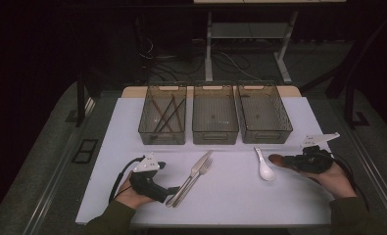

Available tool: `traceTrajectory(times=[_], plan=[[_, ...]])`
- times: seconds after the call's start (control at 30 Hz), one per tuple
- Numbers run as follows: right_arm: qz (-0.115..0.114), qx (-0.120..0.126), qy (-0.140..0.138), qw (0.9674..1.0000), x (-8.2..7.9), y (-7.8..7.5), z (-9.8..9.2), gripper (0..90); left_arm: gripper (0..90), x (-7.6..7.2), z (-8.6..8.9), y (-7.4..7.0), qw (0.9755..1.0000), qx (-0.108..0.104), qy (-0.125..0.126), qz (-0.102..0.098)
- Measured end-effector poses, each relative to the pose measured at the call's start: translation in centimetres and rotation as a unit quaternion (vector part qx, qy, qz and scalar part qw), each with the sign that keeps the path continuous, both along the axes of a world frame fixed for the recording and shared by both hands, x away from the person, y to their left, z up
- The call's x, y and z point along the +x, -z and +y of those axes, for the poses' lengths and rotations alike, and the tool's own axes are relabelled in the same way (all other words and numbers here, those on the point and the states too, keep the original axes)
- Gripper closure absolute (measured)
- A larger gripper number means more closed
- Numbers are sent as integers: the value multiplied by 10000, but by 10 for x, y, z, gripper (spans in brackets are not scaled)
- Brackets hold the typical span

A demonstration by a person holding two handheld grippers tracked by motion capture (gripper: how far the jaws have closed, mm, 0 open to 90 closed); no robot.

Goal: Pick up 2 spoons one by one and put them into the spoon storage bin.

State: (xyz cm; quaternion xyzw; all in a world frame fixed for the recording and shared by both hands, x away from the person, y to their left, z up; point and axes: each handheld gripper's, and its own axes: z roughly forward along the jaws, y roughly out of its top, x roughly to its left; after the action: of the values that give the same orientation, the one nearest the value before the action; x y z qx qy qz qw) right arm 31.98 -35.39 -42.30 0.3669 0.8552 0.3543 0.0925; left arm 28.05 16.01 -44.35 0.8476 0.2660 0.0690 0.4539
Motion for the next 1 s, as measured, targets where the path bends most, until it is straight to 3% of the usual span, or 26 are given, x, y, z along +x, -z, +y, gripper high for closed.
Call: traceTrajectory(times=[0.53,1.0], plan=[[-342,396,264,9983,5,-23,14,847,0,1,0,1,10000,-46,-10,33],[-589,800,353,9944,10,-35,33,847,0,0,2,0,10000,-56,-23,32]])
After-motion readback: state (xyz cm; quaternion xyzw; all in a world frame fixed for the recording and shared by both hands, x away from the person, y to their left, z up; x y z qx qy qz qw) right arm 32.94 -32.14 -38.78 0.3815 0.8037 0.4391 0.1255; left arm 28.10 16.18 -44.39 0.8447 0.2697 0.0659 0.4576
